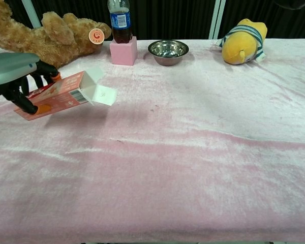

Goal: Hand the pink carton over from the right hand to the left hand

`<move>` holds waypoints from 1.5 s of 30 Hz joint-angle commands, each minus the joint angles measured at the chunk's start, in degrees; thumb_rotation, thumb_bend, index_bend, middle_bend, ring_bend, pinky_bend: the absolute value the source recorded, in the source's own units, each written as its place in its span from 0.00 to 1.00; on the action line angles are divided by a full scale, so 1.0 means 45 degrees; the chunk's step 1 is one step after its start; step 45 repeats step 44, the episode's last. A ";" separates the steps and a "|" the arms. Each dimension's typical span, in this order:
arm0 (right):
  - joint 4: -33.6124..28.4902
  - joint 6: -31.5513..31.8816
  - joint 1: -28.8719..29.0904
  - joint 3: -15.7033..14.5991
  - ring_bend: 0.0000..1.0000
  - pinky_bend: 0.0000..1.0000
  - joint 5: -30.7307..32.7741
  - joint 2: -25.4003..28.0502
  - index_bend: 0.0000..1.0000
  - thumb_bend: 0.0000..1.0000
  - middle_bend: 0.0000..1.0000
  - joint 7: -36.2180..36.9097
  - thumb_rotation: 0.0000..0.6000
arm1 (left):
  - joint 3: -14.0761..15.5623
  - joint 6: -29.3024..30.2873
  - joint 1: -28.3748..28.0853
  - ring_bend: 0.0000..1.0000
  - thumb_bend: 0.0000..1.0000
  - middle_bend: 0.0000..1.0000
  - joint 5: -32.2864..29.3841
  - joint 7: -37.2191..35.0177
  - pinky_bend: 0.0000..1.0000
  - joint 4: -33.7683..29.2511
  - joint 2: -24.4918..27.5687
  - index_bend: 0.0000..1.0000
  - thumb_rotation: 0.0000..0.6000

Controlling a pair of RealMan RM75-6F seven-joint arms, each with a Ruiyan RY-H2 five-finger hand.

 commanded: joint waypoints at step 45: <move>-0.2600 0.3747 -0.7628 -0.4024 0.00 0.08 0.1341 0.4164 0.00 0.12 0.00 0.8568 1.00 | 0.3251 0.4911 0.6429 0.00 0.05 0.00 0.9070 -0.6750 0.04 0.1501 0.4287 0.00 1.00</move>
